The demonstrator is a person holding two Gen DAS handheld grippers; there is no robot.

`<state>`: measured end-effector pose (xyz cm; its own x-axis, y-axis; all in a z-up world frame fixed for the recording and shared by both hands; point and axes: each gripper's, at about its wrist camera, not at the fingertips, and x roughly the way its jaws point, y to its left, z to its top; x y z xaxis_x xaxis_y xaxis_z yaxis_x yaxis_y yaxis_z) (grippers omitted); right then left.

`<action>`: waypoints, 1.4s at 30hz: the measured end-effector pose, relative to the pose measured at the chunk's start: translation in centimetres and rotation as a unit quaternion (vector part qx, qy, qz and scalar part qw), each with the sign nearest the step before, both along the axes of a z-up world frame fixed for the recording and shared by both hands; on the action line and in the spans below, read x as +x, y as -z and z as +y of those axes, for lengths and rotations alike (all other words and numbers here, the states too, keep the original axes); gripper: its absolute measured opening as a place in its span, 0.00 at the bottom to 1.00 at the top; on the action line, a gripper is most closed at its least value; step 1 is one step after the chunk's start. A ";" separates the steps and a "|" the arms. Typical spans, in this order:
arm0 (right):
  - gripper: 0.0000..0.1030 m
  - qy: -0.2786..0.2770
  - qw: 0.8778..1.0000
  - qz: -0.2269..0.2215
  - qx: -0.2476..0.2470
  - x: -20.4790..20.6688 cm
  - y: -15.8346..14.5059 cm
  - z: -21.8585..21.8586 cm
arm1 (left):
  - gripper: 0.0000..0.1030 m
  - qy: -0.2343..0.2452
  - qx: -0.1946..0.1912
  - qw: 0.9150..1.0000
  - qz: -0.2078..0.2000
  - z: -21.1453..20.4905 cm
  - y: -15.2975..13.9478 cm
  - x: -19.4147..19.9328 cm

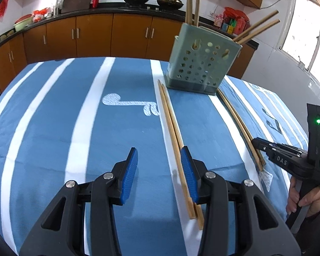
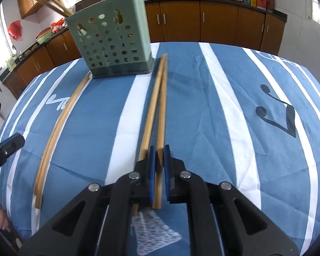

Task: Organize utensils
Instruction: 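Move both open grippers back down to the loose chopsticks on the cloth, then close the right gripper on a chopstick while the left gripper grasps another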

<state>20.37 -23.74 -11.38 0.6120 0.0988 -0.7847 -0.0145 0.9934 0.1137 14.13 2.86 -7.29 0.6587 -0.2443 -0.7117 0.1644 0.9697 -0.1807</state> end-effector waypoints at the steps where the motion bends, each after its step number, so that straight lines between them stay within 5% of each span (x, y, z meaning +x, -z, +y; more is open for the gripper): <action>1: 0.08 0.008 1.000 -0.001 0.000 0.0 0.0 -0.4 | 0.40 0.003 -0.001 1.000 0.003 -0.2 0.2 0.0; 6: 0.08 0.057 0.998 -0.003 -0.008 0.1 0.0 -2.3 | 0.34 0.019 0.001 1.000 0.018 -1.2 0.8 0.1; 13: 0.08 0.057 0.998 -0.005 -0.012 0.0 0.1 -2.5 | 0.22 0.033 0.023 0.998 0.040 -2.6 2.1 0.5; 27: 0.08 0.036 0.999 -0.012 -0.004 -0.6 0.1 -2.1 | 0.20 -0.009 0.055 0.998 0.031 -2.9 2.4 1.3; 30: 0.09 0.031 0.999 -0.012 -0.002 -0.7 0.1 -2.0 | 0.08 -0.015 0.060 0.998 0.029 -2.8 2.4 1.3; 37: 0.08 0.033 0.999 -0.014 -0.003 -0.8 0.0 -2.2 | 0.07 -0.077 0.031 0.996 0.041 0.3 2.3 2.2; 42: 0.08 0.042 0.999 -0.017 -0.001 -0.9 0.1 -2.7 | 0.08 -0.079 0.010 0.996 0.042 1.2 2.4 2.2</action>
<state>19.51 -26.42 -11.50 0.6441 0.0449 -0.7636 0.0644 0.9915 0.1126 16.30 4.06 -9.66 0.6262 -0.1281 -0.7691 -0.0048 0.9858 -0.1681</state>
